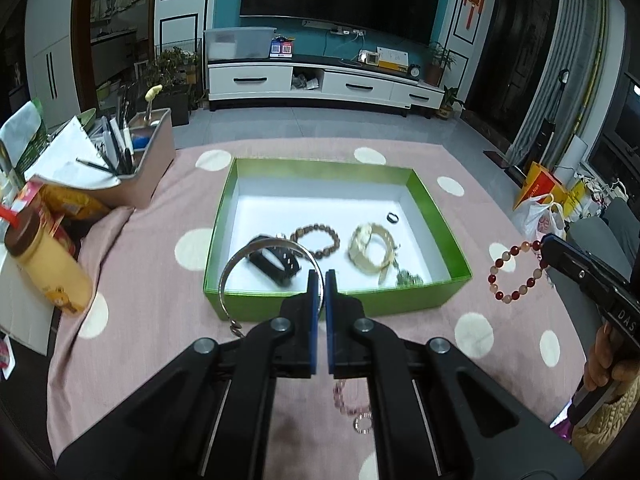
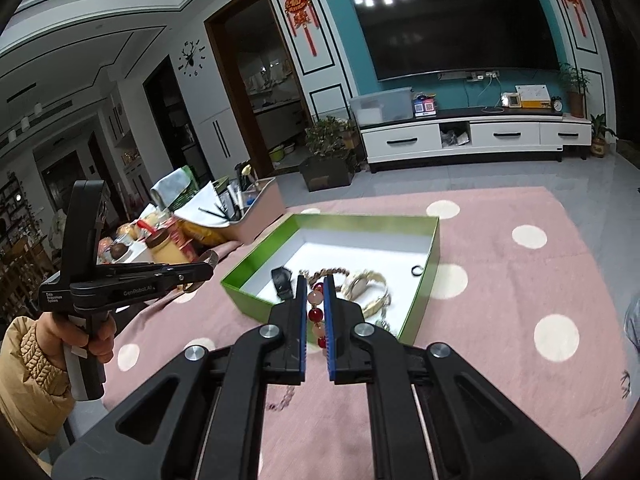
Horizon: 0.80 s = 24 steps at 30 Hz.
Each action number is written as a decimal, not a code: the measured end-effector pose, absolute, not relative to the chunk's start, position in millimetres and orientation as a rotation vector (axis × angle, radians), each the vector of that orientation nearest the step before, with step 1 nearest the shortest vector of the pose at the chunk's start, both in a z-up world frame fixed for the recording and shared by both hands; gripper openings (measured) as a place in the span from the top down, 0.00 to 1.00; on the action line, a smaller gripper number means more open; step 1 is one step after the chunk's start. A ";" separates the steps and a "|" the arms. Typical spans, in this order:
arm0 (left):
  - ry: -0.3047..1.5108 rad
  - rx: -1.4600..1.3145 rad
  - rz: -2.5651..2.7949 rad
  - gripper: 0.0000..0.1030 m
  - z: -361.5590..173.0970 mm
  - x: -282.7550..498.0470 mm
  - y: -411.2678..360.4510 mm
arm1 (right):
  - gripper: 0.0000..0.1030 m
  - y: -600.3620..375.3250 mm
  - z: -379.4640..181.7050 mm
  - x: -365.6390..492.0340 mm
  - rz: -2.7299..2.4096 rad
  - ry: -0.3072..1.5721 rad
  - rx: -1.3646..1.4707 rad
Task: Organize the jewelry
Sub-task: 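Carry the bangle and red-and-cream bracelet over the green box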
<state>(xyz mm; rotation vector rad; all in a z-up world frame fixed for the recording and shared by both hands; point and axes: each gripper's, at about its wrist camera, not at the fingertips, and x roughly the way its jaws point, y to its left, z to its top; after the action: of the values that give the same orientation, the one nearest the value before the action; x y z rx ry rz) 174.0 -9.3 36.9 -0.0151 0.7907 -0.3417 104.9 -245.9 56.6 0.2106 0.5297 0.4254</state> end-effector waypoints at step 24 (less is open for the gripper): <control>0.831 0.015 -0.286 0.97 18.1 289.6 -37.0 | 0.93 -246.1 40.5 200.7 0.353 0.573 0.201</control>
<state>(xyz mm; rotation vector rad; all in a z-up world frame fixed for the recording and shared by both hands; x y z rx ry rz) 289.6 -37.0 18.1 0.0154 0.8313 -0.2861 200.7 -246.1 40.5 0.2008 0.5727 0.3530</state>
